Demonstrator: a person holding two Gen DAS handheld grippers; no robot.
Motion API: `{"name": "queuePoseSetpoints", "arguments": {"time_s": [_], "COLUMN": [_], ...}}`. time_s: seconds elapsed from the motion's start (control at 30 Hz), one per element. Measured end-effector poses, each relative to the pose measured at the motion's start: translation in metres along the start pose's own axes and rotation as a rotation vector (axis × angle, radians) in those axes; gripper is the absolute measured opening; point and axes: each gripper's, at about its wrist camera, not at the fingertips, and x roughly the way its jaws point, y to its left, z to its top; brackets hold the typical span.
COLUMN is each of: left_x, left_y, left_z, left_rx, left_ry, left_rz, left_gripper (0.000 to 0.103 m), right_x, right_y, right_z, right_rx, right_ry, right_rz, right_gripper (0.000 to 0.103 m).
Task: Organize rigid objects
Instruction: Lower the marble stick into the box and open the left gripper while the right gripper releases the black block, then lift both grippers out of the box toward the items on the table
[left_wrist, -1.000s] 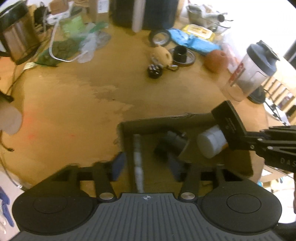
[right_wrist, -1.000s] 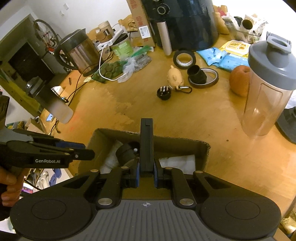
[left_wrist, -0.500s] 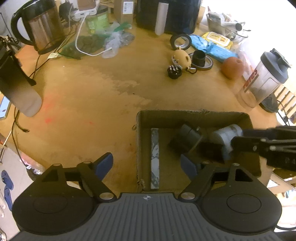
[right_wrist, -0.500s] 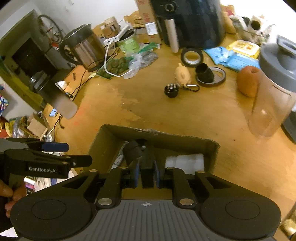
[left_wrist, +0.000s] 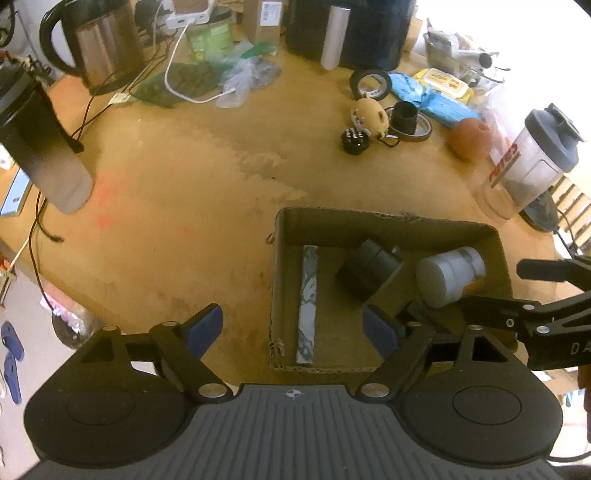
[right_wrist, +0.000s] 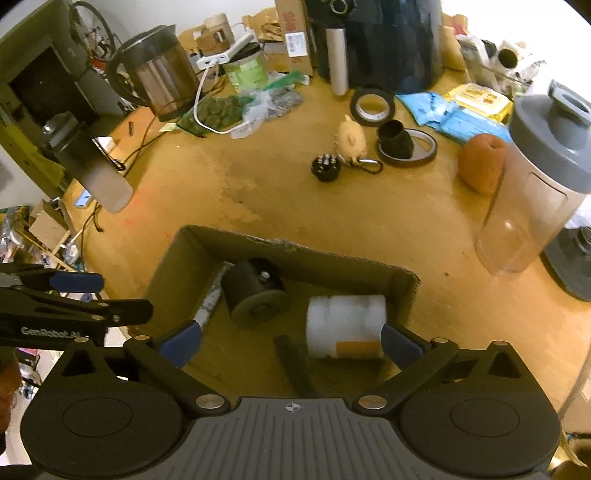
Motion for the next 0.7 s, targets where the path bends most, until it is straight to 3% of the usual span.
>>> {"name": "queuePoseSetpoints", "arguments": {"time_s": [0.23,0.47,0.7], "left_x": [0.002,0.007,0.006], "left_y": [-0.002,-0.006,-0.009], "left_z": [-0.003,-0.005,-0.004], "left_rx": [-0.009,-0.017,-0.005], "left_ry": [-0.004,0.027,0.024], "left_rz": [0.021,0.047,-0.004], "left_gripper": [0.099,0.103,0.103], "right_x": [0.0,0.0,-0.003], "right_y": [-0.005,-0.002,-0.004], "right_z": [-0.002,-0.005,-0.007], "right_rx": [0.013,-0.015,0.002], "right_ry": [0.027,0.056,0.052], "right_rz": [-0.035,-0.074,-0.083], "right_gripper": [0.103,0.103,0.103]}}
